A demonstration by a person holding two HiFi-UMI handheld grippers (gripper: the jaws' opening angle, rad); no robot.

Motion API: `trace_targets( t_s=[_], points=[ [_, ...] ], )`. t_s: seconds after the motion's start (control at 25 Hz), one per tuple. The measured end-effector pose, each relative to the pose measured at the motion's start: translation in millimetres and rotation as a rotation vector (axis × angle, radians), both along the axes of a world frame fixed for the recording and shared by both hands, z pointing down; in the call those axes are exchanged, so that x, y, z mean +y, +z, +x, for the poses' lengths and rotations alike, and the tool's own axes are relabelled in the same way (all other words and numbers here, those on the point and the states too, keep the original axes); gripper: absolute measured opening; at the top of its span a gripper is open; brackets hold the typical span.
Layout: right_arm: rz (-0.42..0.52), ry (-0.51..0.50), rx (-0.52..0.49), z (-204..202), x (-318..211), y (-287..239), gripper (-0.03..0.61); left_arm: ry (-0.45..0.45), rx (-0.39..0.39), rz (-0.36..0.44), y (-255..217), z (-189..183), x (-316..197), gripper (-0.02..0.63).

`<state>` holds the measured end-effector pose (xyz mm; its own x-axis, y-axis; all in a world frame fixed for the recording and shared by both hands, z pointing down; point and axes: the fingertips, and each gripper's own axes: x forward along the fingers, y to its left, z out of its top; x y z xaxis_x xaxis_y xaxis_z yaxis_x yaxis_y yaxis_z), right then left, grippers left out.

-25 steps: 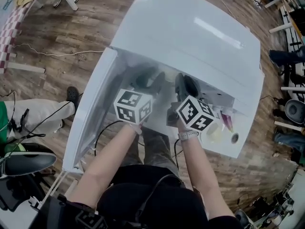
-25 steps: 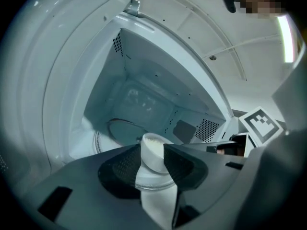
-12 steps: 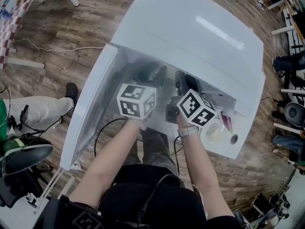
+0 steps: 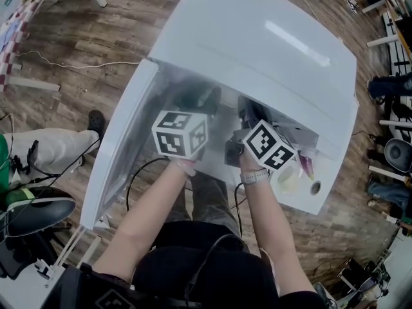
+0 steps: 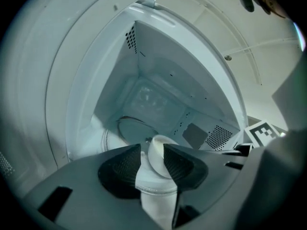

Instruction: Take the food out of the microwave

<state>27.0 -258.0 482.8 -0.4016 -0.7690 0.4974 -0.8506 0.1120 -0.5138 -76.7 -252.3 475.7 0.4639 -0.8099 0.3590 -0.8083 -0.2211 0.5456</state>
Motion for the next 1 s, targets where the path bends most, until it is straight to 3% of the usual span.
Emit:
trace_targets(
  t_s=[0.36, 1.0],
  points=[
    [-0.020, -0.031, -0.047, -5, 10, -1, 0.097, 0.011, 0.088, -0.026, 2, 3, 11, 0.137],
    [0.009, -0.047, -0.038, -6, 20, -1, 0.094, -0.002, 0.111, -0.059, 8, 6, 13, 0.103]
  ],
)
